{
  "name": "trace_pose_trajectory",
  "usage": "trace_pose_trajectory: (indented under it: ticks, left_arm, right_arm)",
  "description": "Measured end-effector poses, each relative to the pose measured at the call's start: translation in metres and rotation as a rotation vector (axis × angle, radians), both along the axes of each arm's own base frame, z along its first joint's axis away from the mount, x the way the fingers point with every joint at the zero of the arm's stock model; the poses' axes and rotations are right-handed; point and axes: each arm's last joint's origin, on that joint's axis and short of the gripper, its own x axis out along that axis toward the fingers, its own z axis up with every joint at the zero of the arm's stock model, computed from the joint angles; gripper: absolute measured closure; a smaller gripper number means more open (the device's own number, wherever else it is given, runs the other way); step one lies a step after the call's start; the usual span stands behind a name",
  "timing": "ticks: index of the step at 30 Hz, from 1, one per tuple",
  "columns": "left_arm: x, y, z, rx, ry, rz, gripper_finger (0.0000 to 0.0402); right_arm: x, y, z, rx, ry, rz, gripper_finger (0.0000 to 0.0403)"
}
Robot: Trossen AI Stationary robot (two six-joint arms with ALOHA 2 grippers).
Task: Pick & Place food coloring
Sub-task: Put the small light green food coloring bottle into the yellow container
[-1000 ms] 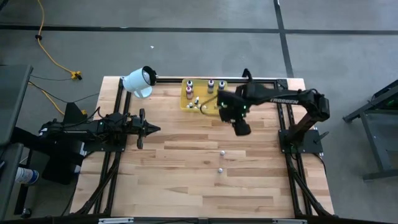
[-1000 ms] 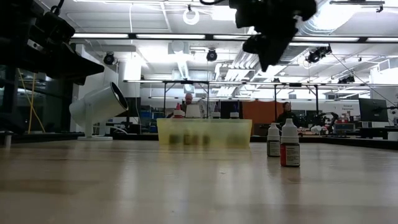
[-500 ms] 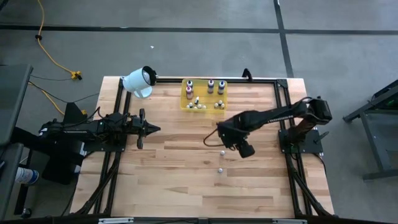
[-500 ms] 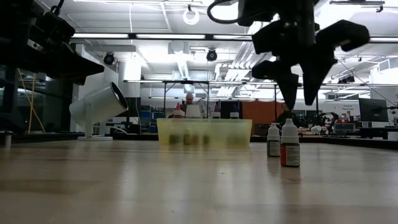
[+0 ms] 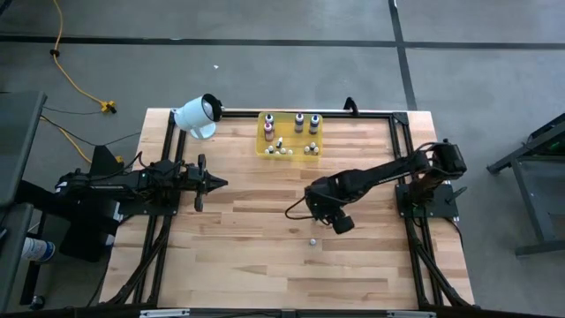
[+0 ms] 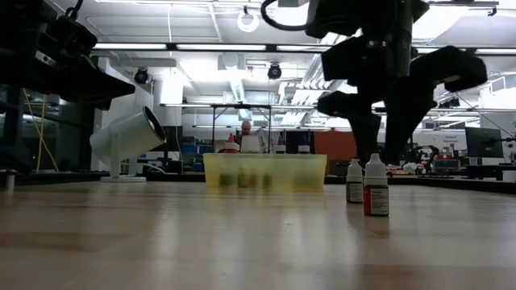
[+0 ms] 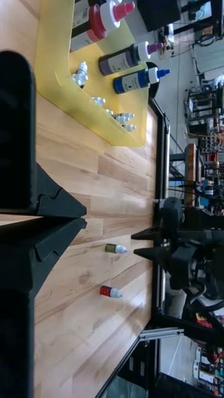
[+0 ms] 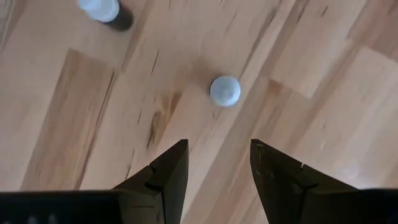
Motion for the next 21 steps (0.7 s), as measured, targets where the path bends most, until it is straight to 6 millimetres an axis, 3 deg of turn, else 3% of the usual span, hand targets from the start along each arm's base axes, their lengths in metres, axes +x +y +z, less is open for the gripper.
trace_pose_trajectory:
  ticks: [14, 21]
  left_arm:
    - [0.000, 0.000, 0.000, 0.000, 0.000, 0.000, 0.0401]
    - [0.000, 0.000, 0.000, 0.000, 0.000, 0.000, 0.0401]
  right_arm:
    - [0.029, 0.006, -0.010, -0.009, -0.014, -0.007, 0.0242]
    - [0.032, 0.009, -0.014, 0.006, -0.006, -0.035, 0.0242]
